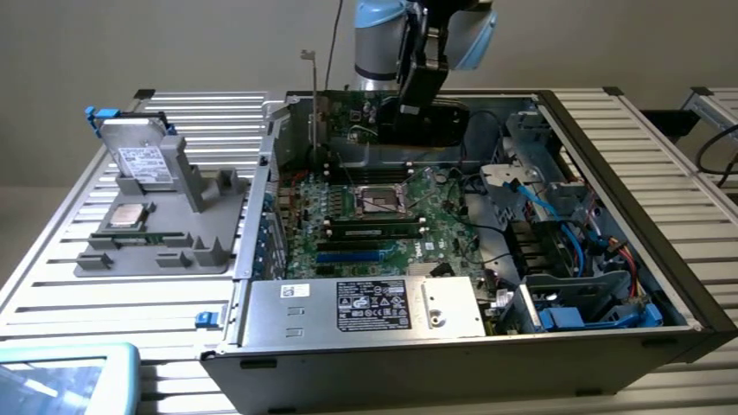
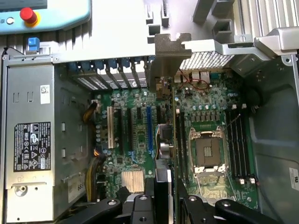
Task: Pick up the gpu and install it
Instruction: 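Insert the gpu into the slot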
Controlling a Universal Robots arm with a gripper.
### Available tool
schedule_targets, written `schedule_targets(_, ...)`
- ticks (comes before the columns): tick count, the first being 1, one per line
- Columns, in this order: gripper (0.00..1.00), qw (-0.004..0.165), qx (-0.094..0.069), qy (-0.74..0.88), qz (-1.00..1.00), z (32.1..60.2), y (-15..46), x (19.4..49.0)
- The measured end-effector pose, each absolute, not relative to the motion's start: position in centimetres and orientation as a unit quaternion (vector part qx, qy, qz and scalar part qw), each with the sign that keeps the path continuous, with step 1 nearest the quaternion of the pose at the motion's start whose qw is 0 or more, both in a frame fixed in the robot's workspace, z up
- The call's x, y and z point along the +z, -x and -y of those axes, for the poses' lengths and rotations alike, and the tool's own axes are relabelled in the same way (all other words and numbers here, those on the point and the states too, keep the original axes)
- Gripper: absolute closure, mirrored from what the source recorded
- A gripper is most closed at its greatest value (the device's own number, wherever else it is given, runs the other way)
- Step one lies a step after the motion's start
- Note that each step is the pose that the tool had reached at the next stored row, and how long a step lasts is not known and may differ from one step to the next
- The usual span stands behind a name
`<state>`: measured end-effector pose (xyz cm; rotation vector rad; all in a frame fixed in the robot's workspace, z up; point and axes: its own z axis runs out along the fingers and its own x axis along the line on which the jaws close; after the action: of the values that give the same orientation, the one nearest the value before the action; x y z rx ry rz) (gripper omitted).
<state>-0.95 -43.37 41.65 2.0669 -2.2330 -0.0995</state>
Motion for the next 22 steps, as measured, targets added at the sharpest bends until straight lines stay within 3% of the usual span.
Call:
schedule_targets(4, 0.72, 0.049, -0.032, -0.678, 0.733, 43.4, 1.0, 41.6)
schedule_targets(11, 0.72, 0.039, -0.005, -0.678, 0.734, 43.0, 1.7, 41.4)
schedule_targets(22, 0.72, 0.037, -0.003, -0.681, 0.732, 42.9, 2.1, 39.5)
